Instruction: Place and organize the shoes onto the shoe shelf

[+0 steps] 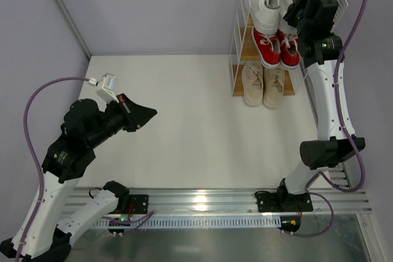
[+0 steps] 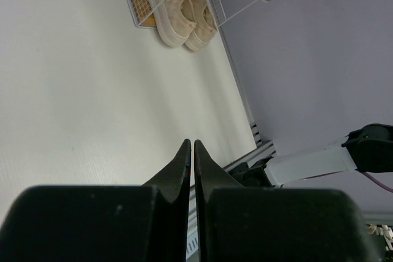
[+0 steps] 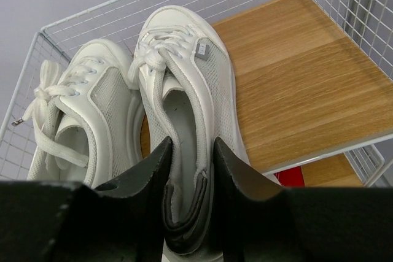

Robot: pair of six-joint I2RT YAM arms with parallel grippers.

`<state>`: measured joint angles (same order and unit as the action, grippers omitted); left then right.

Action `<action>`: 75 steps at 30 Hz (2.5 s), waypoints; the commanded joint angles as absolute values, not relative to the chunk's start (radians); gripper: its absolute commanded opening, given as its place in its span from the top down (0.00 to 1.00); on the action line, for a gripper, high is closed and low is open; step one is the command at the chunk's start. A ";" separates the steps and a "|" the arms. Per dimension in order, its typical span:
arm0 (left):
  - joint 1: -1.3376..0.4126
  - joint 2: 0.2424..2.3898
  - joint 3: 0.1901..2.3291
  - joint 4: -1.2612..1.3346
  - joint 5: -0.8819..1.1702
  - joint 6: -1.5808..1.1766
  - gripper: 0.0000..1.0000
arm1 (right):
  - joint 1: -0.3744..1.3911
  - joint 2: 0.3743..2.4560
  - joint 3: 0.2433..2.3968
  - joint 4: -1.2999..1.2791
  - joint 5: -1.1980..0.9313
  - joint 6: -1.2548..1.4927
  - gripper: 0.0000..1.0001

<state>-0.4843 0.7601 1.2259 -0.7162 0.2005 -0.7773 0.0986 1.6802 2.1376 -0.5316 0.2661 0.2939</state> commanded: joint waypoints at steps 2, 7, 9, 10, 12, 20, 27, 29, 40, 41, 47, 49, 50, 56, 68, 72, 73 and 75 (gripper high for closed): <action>-0.488 0.742 1.226 -0.704 0.189 -0.769 1.00 | 0.135 1.712 2.174 -0.509 0.290 0.304 0.60; -0.488 0.746 1.233 -0.709 0.189 -0.769 1.00 | 0.144 1.677 2.183 -0.505 0.334 0.236 0.22; -0.488 0.744 1.235 -0.710 0.187 -0.769 1.00 | 0.143 1.628 2.181 -0.485 0.354 0.213 0.14; -0.488 0.744 1.238 -0.709 0.187 -0.769 1.00 | 0.144 1.611 2.187 -0.476 0.363 0.198 0.10; -0.488 0.749 1.239 -0.706 0.187 -0.770 1.00 | 0.143 1.551 2.192 -0.465 0.379 0.163 0.08; -0.488 0.772 1.232 -0.672 0.212 -0.788 0.92 | 0.144 1.269 1.990 -0.456 0.278 0.112 0.00; -0.488 0.790 1.206 -0.646 0.230 -0.796 0.83 | 0.144 1.043 1.651 -0.508 -0.049 0.138 0.00; -0.488 0.799 1.203 -0.649 0.235 -0.796 0.76 | 0.144 0.979 1.551 -0.509 -0.090 0.167 0.00; -0.488 0.787 1.158 -0.630 0.255 -0.824 0.68 | 0.144 1.066 1.521 -0.511 -0.262 0.176 0.21; -0.488 0.782 1.157 -0.630 0.255 -0.828 0.71 | 0.143 1.093 1.540 -0.508 -0.273 0.187 0.57; -0.488 0.736 1.155 -0.663 0.219 -0.825 0.78 | 0.144 1.267 1.638 -0.436 -0.290 0.248 0.96; -0.488 0.735 1.161 -0.676 0.216 -0.821 0.79 | 0.143 1.331 1.695 -0.430 -0.311 0.274 0.96; -0.488 0.732 1.163 -0.678 0.215 -0.821 0.80 | 0.144 1.351 1.715 -0.426 -0.328 0.282 0.96; -0.488 0.719 1.157 -0.677 0.209 -0.827 0.82 | 0.159 1.456 1.815 -0.414 -0.338 0.313 0.96; -0.488 0.698 1.167 -0.710 0.183 -0.818 0.84 | 0.229 1.477 1.876 -0.500 0.233 0.272 0.96; -0.488 0.701 1.169 -0.710 0.186 -0.819 0.84 | 0.230 1.465 1.870 -0.479 0.209 0.235 0.96; -0.488 0.701 1.170 -0.713 0.186 -0.819 0.84 | 0.230 1.456 1.865 -0.473 0.177 0.226 0.96; -0.488 0.699 1.173 -0.718 0.184 -0.818 0.84 | 0.230 1.439 1.833 -0.450 0.047 0.207 0.96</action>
